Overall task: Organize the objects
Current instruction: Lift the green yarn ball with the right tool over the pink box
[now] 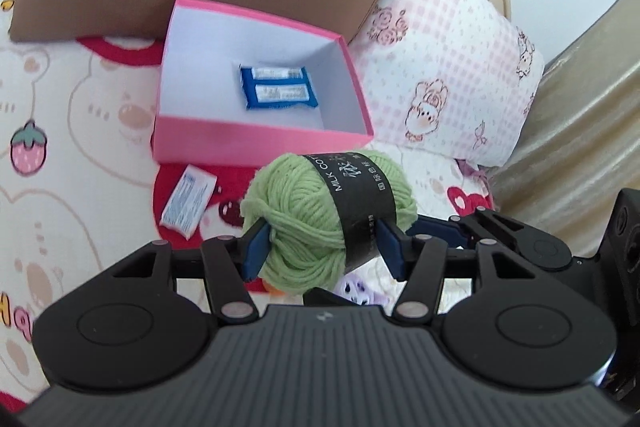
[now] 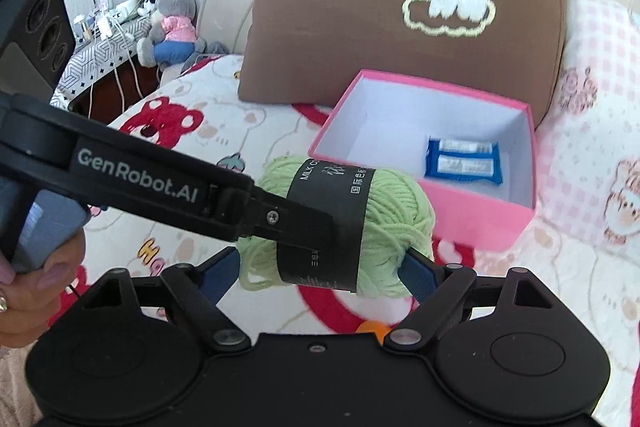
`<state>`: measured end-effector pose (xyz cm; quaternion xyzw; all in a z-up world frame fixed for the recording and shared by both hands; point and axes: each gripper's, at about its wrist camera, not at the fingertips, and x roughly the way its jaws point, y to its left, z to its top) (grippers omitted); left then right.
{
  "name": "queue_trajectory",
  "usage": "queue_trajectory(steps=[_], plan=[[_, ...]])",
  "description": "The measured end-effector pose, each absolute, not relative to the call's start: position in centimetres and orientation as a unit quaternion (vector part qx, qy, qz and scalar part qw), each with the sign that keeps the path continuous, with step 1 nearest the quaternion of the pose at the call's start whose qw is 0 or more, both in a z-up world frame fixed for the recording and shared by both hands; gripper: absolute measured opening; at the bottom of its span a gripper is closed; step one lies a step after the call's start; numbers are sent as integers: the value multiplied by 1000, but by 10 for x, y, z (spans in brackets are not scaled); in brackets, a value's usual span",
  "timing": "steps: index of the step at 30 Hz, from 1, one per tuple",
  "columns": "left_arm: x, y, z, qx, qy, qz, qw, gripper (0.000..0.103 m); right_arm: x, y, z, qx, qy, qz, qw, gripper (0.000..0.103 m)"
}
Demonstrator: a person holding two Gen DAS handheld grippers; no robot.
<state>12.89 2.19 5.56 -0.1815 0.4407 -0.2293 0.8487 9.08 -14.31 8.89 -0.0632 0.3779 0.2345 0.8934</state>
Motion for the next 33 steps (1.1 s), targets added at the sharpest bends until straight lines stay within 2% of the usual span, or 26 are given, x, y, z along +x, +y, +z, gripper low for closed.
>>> queue_trajectory(steps=[14, 18, 23, 33], plan=[[193, 1, 86, -150, 421, -220, 867, 58, 156, -154, 112, -65, 340, 219, 912, 83], [215, -5, 82, -151, 421, -221, 867, 59, 176, -158, 113, -69, 299, 223, 925, 82], [245, -15, 70, -147, 431, -217, 863, 59, 200, -154, 102, -99, 285, 219, 928, 82], [291, -21, 43, -154, 434, -197, 865, 56, 242, -164, 63, -70, 303, 252, 916, 81]])
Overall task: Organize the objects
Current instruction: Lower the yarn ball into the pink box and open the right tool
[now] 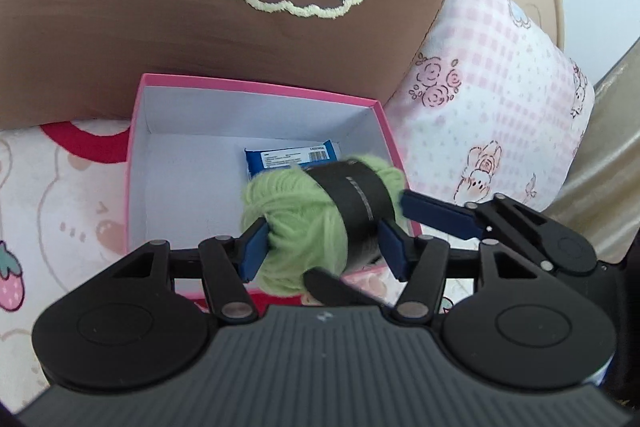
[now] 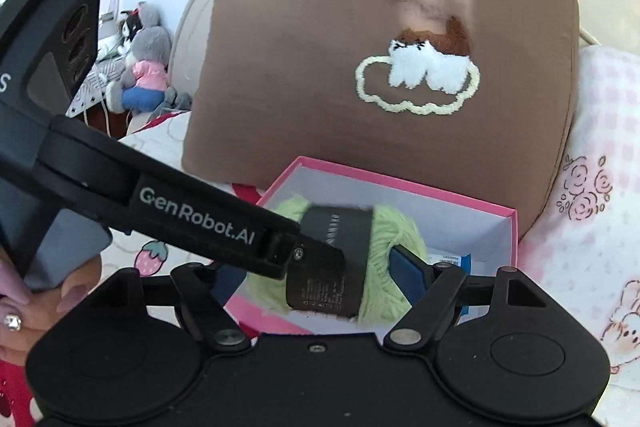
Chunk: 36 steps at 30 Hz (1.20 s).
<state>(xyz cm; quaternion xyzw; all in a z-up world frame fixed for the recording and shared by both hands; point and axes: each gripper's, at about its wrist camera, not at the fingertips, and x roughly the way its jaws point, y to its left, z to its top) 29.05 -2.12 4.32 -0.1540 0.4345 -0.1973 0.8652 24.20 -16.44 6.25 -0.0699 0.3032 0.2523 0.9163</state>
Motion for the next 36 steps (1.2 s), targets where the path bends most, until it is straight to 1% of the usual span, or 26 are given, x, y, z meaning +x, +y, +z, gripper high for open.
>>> queue_trajectory(steps=[2, 3, 4, 8, 10, 11, 13, 15, 19, 27, 28, 29, 31, 33, 36], plan=[[298, -26, 38, -146, 444, -190, 863, 55, 249, -158, 55, -84, 309, 259, 911, 81], [301, -27, 35, -144, 443, -183, 866, 52, 252, -156, 51, -87, 310, 261, 910, 81], [304, -27, 32, -142, 441, -181, 867, 51, 256, -155, 47, -86, 312, 261, 909, 79], [316, -26, 18, -157, 451, -180, 860, 51, 274, -156, 34, -60, 327, 266, 905, 78], [323, -24, 9, -161, 456, -171, 858, 51, 283, -153, 26, -59, 333, 277, 899, 73], [327, -23, 5, -164, 457, -171, 857, 50, 286, -152, 23, -61, 335, 277, 899, 72], [335, -19, -5, -180, 470, -169, 847, 50, 294, -149, 16, -65, 348, 277, 893, 72], [342, -16, -15, -192, 480, -166, 839, 45, 300, -152, 8, -63, 355, 274, 892, 70], [343, -15, -25, -182, 495, -162, 834, 45, 312, -165, -6, -48, 385, 256, 885, 70], [348, -24, -27, -139, 512, -156, 833, 45, 322, -184, -16, -66, 457, 240, 854, 72], [349, -25, -27, -135, 515, -155, 832, 45, 323, -185, -16, -74, 462, 237, 852, 74], [351, -27, -28, -132, 519, -154, 830, 45, 324, -187, -17, -83, 468, 233, 849, 78], [354, -30, -32, -130, 528, -152, 825, 45, 326, -193, -19, -90, 473, 226, 847, 81], [356, -31, -36, -135, 535, -149, 821, 45, 333, -199, -22, -75, 488, 223, 841, 83], [358, -32, -42, -142, 543, -144, 815, 47, 347, -206, -33, -27, 520, 227, 823, 83]])
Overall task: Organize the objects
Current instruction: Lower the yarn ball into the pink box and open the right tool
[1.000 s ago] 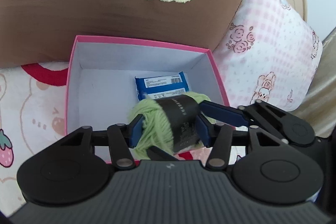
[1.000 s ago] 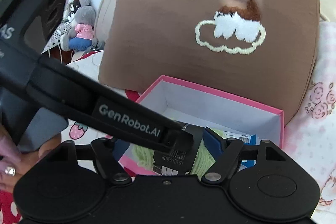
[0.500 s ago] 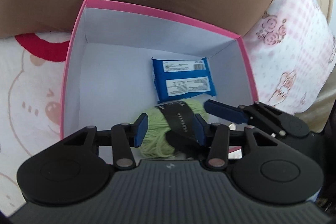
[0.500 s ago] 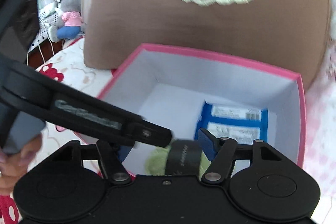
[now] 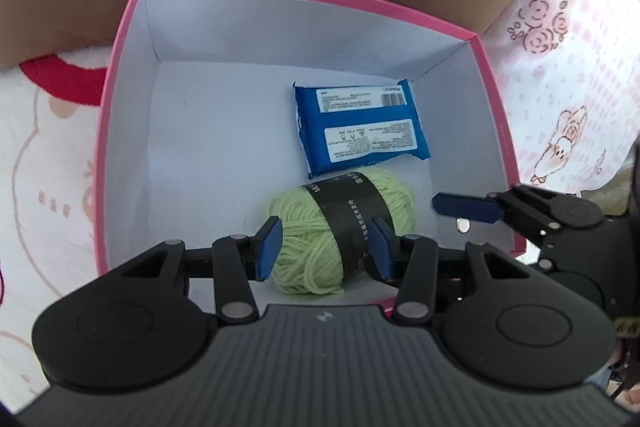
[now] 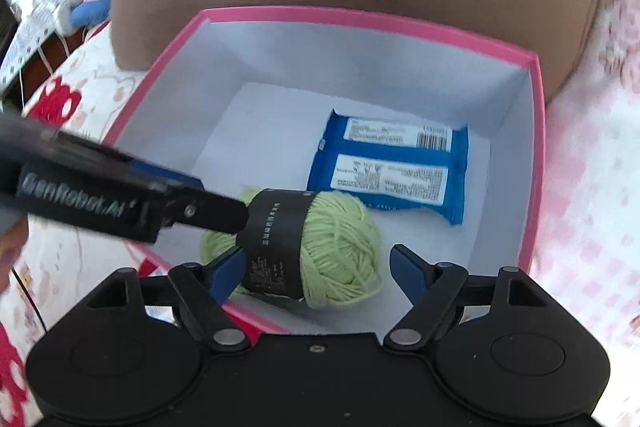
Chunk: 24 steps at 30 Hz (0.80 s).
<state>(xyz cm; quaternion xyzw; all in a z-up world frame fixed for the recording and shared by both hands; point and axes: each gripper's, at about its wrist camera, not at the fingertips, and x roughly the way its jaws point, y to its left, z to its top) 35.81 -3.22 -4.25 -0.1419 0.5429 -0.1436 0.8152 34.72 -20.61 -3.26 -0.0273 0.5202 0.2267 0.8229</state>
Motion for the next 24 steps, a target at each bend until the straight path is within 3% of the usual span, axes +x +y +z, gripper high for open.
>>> queue_trajectory(steps=[4, 12, 20, 24], plan=[[361, -32, -45, -151, 544, -135, 814, 47, 364, -211, -55, 45, 564, 229, 792, 85], [363, -26, -28, -139, 506, -123, 842, 46, 353, -192, -59, 103, 531, 219, 812, 70], [362, -18, -10, -131, 483, -116, 858, 45, 357, -184, -60, 171, 490, 180, 836, 68], [354, -17, -3, -110, 475, -113, 866, 45, 348, -177, -53, 105, 482, 201, 846, 74]])
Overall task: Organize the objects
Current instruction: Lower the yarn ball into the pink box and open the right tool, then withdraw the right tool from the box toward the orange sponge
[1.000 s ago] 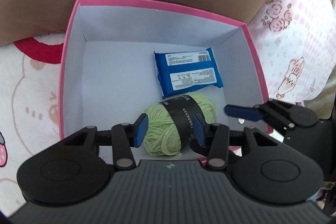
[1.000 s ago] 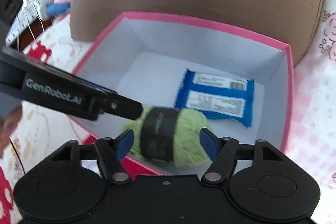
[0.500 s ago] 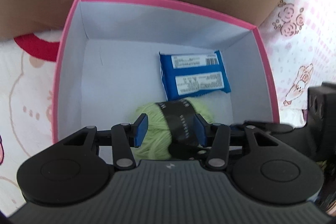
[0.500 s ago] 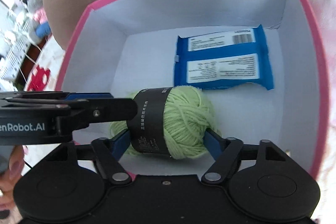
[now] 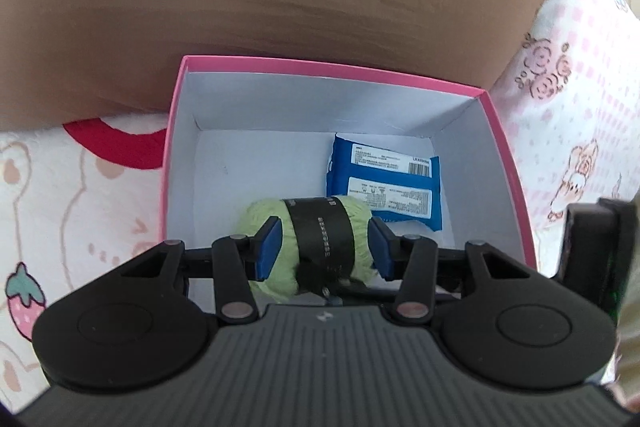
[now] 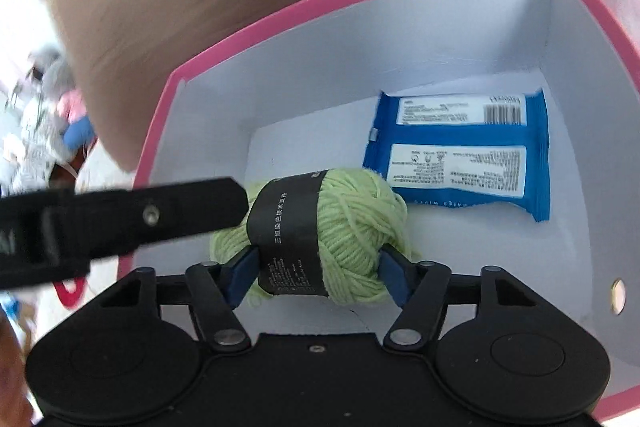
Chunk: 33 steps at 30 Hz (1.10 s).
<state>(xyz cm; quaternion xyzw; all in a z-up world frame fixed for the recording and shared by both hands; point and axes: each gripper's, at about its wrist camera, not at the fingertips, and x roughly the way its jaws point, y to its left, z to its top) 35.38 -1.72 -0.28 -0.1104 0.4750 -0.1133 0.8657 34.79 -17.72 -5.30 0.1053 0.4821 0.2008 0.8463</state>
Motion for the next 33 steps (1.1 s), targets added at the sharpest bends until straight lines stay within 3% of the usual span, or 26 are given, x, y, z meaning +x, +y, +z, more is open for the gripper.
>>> queue_trajectory(steps=[25, 30, 33], plan=[[271, 3, 53, -103, 486, -108, 861, 51, 250, -209, 61, -40, 393, 249, 884, 75], [252, 5, 68, -98, 484, -105, 863, 55, 230, -210, 76, -44, 379, 240, 893, 89], [242, 6, 76, -98, 483, -105, 864, 62, 222, -211, 81, -43, 383, 238, 891, 91]])
